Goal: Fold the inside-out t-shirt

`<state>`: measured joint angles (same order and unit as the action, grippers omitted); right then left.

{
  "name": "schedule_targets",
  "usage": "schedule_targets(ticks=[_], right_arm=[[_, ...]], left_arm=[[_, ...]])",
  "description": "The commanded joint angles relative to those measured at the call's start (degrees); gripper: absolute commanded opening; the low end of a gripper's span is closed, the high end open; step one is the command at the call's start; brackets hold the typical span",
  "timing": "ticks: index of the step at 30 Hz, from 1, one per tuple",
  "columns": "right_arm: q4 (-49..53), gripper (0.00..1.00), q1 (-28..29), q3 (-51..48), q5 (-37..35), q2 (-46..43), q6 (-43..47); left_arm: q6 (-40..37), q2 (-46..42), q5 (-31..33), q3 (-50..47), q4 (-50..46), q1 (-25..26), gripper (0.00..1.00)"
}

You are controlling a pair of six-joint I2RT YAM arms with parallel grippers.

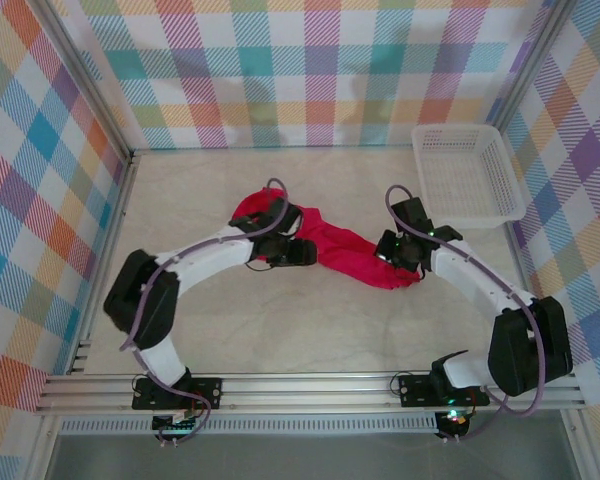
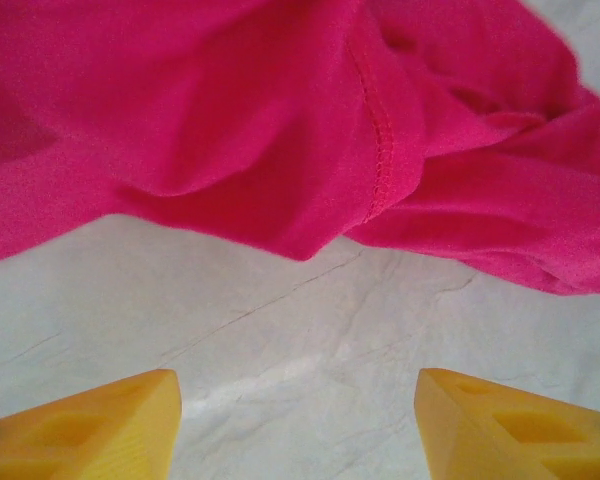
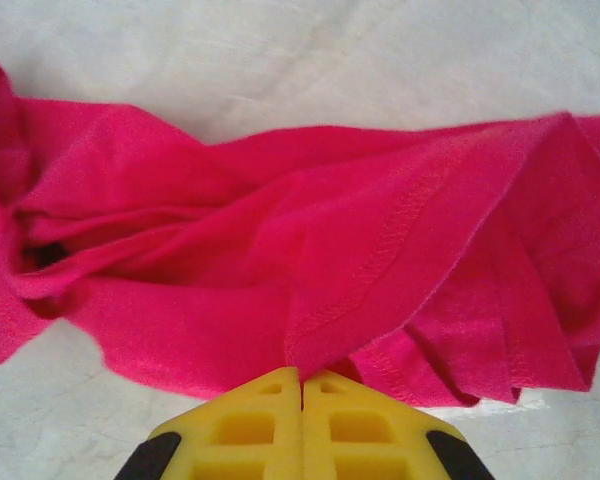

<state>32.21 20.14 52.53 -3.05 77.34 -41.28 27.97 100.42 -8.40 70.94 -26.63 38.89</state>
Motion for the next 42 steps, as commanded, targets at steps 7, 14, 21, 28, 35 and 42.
schedule_targets(ticks=[7, 14, 21, 28, 35, 42], right_arm=[[-2.22, 0.0, -0.93, -1.01, 1.34, 0.96, 0.57], [-3.9, 0.0, -1.14, -1.55, 3.63, 2.37, 0.56], [-2.63, 0.0, -1.08, 0.53, 4.21, 2.17, 1.26], [2.95, 0.0, -0.98, 8.91, 6.64, -3.64, 4.0], [4.34, 0.0, 0.62, 20.28, 12.03, -9.61, 4.32], [3.89, 0.0, 2.51, 28.95, 17.96, -17.48, 3.54]], left_arm=[[0.46, 11.97, 6.53, 10.96, -2.57, 1.04, 0.53], [0.42, 12.95, 11.89, 15.08, -7.43, 1.09, 0.18], [-2.06, 6.93, 18.97, 19.48, -17.88, 1.01, 0.0], [-7.43, -8.97, 32.48, 27.46, -30.75, -1.91, 0.0], [-13.82, -26.37, 32.49, 34.48, -26.57, -6.93, 0.0], [-20.03, -32.56, 35.53, 46.41, -28.12, -7.61, 0.0]])
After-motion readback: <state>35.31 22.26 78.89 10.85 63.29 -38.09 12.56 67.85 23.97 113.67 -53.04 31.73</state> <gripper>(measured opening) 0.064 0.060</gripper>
